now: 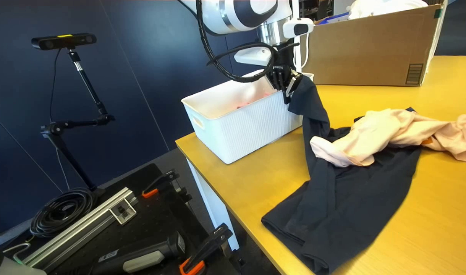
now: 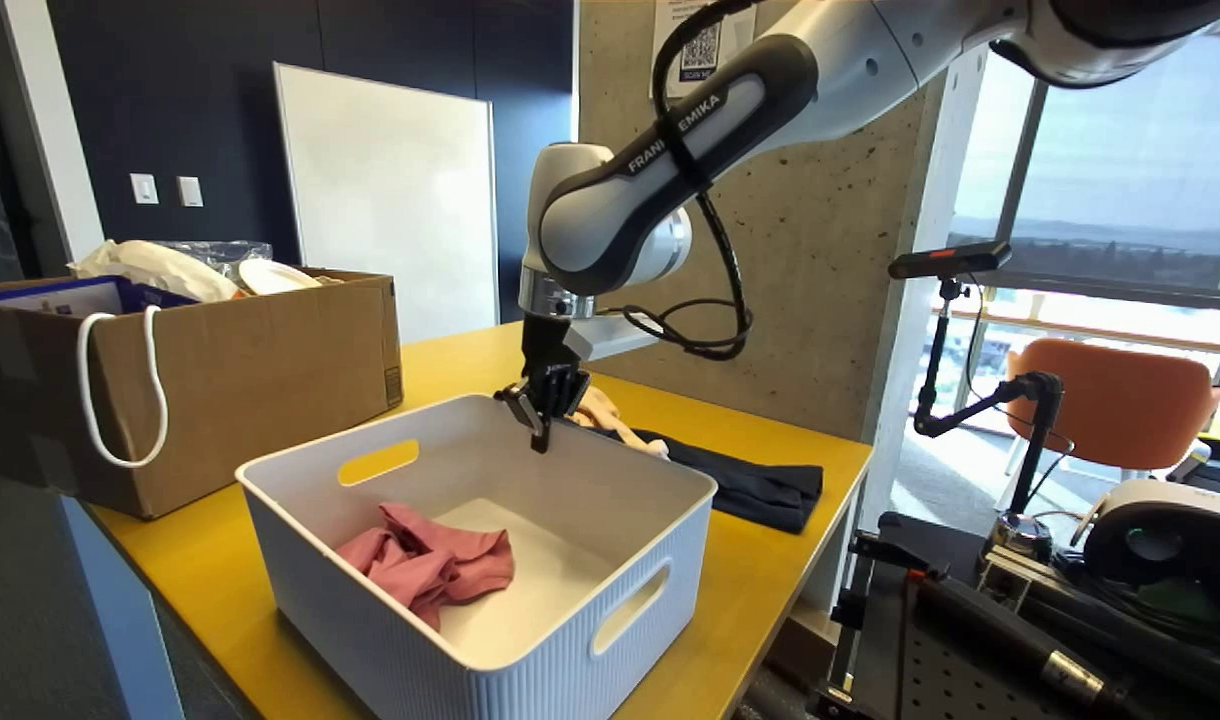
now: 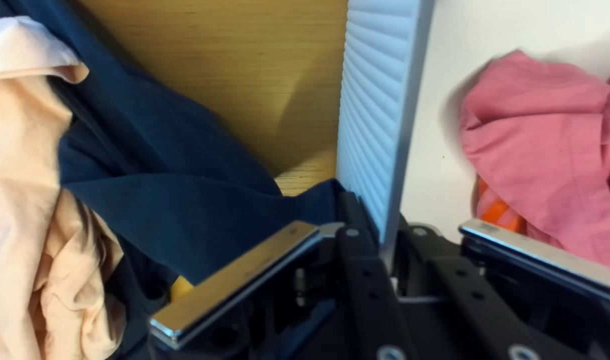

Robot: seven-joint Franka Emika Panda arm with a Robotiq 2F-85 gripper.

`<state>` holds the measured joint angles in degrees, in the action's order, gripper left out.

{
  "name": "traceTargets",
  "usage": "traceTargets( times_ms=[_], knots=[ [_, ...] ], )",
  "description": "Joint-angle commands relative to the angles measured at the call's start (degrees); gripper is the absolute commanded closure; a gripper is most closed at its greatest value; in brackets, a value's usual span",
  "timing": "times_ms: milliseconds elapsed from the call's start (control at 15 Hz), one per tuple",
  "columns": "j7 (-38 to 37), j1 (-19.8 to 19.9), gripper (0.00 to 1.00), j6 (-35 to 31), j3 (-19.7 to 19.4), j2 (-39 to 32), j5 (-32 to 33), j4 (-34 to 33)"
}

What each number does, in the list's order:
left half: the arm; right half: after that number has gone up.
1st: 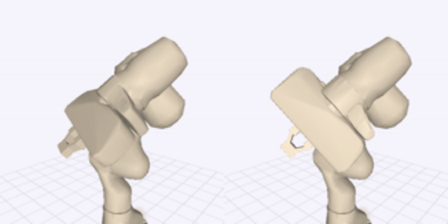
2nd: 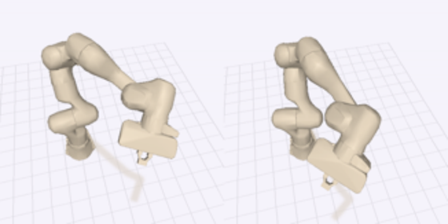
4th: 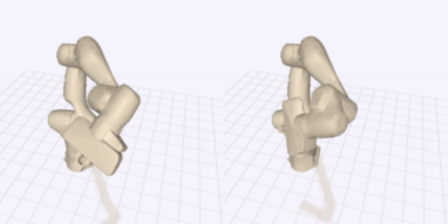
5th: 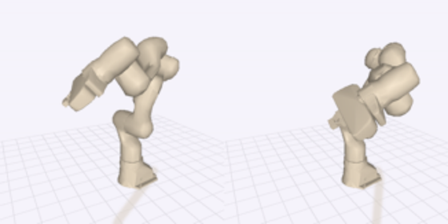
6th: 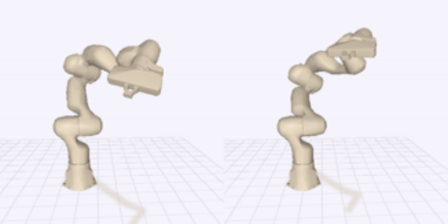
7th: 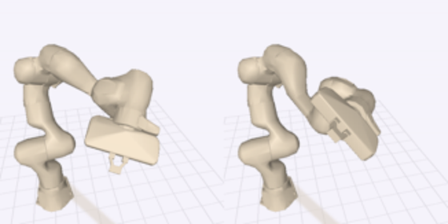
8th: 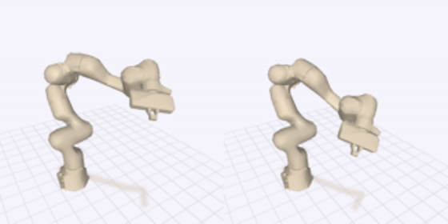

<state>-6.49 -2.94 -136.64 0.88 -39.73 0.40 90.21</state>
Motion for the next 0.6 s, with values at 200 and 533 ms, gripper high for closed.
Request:
traceTargets(
  times_ms=[200,533],
  knots=[
    [5.9,3.0,0.34,2.5,2.5,4.9,-4.0,2.5],
    [5.1,3.2,0.01,6.4,1.4,13.6,-5.4,8.8]
  ],
)
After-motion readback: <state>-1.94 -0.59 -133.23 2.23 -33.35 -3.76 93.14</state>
